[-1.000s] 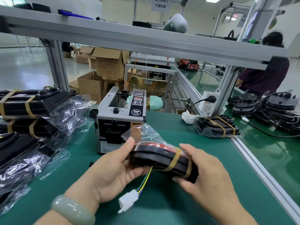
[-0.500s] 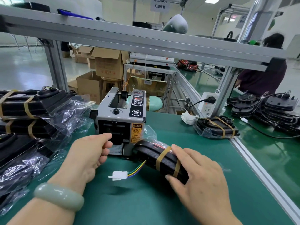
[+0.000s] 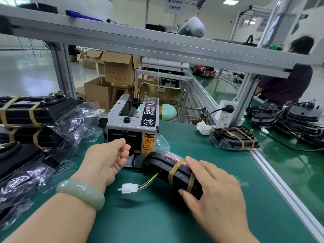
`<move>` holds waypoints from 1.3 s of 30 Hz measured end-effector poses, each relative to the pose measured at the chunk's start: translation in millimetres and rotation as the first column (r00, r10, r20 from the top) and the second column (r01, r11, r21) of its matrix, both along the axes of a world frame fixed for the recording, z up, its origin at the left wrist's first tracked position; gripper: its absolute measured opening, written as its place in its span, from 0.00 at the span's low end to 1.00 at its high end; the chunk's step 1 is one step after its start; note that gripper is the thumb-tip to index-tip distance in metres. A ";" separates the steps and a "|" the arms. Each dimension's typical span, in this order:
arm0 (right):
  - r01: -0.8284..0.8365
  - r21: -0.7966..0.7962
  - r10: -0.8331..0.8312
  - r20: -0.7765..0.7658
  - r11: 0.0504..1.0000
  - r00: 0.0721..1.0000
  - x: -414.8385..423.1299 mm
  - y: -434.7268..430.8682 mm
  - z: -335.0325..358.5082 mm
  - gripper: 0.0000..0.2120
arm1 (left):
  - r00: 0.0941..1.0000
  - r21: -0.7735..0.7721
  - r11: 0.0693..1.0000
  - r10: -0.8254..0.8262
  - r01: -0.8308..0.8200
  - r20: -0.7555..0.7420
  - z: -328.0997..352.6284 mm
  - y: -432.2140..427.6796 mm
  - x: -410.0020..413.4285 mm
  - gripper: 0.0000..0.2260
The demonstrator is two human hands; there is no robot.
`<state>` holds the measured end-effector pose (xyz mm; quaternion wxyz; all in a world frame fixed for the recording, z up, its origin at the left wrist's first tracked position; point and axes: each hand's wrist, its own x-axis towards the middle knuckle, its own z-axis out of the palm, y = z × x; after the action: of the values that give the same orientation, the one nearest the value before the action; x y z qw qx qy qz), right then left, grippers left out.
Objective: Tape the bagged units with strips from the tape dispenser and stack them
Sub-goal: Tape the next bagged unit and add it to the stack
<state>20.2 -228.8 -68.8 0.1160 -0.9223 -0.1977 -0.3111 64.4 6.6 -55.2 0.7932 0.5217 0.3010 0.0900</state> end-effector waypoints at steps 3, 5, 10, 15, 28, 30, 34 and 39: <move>0.000 -0.001 0.000 0.002 1.000 1.000 -0.3 0.6 -0.2 0.39 | 0.999 0.023 0.999 0.042 -0.042 0.003 -1.3 -1.1 2.1 0.07; 0.000 0.002 0.000 0.003 1.000 1.000 -0.5 0.3 -0.1 0.39 | 0.998 0.045 0.997 0.065 -0.065 0.008 -1.4 -1.7 2.9 0.06; 0.002 0.004 -0.002 0.001 1.000 1.000 -1.0 1.1 0.5 0.39 | 0.997 0.087 0.993 0.081 -0.081 0.010 -0.1 -2.3 4.1 0.07; 0.002 0.006 -0.002 -0.007 1.000 1.000 -0.7 0.1 0.5 0.39 | 0.999 0.067 0.997 0.041 -0.040 -0.014 -1.2 -3.0 5.4 0.04; 0.000 0.001 0.000 -0.014 1.000 1.000 -0.5 0.4 -1.5 0.39 | 0.998 0.022 0.998 0.066 -0.065 -0.024 -7.3 -3.1 8.9 0.05; 0.002 0.000 -0.002 -0.014 1.000 1.000 -0.6 0.5 -1.1 0.39 | 0.998 0.015 0.998 0.057 -0.057 -0.020 -9.1 -2.8 6.9 0.06; 0.009 -0.004 -0.009 -0.011 1.000 1.000 -0.6 1.4 -0.8 0.39 | 0.999 0.004 0.999 0.049 -0.049 -0.004 -5.5 -3.1 6.1 0.07; 0.018 -0.005 -0.018 -0.016 1.000 1.000 -1.4 1.8 -0.7 0.40 | 0.996 0.031 0.996 0.088 -0.088 -0.011 -2.1 -2.2 10.2 0.06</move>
<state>18.8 -227.0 -69.5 0.1126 -0.9268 -0.1890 -0.3045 74.6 4.4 -57.3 0.7784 0.5206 0.3272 0.1263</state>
